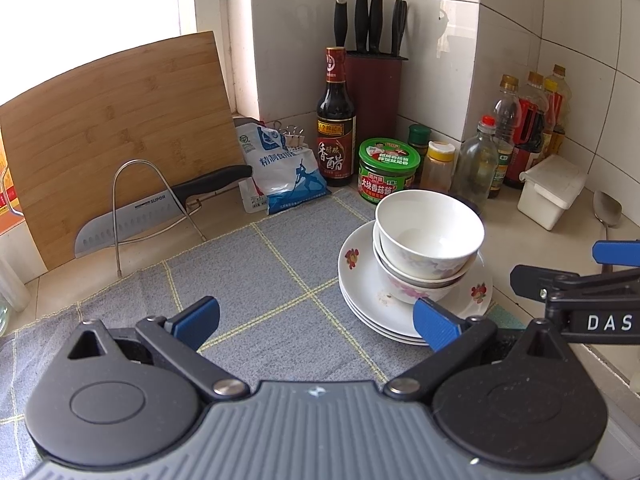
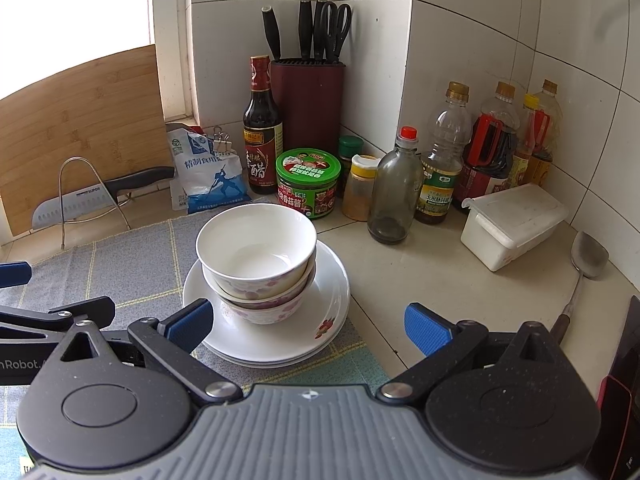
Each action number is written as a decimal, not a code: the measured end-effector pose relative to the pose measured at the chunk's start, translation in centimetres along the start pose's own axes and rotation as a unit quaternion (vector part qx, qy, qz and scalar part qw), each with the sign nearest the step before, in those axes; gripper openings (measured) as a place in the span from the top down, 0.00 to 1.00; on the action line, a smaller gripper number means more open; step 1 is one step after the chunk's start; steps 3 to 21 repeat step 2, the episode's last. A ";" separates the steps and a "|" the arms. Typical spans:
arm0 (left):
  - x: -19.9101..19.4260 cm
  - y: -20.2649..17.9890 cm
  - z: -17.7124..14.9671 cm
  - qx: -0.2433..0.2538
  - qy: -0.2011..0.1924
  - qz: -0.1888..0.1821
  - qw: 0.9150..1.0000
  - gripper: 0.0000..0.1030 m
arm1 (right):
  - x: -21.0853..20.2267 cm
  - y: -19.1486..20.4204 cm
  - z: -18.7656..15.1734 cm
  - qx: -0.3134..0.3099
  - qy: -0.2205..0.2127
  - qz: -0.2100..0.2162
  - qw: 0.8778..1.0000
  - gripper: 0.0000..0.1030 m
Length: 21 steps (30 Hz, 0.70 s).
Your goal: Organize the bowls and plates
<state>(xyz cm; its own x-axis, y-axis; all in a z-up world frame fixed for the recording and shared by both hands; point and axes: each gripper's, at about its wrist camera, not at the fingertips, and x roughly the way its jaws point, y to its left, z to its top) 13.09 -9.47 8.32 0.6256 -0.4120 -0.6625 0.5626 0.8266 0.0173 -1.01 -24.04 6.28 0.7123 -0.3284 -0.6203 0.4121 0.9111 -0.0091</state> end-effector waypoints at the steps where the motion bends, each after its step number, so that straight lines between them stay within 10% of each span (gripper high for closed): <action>1: 0.0 0.0 0.0 0.000 0.000 0.000 1.000 0.01 | 0.0 0.0 0.0 0.000 0.000 0.000 1.000 0.00; 21: 0.0 0.0 0.0 -0.001 0.000 0.000 1.000 0.01 | 0.0 0.0 0.0 -0.001 -0.001 0.000 1.000 0.00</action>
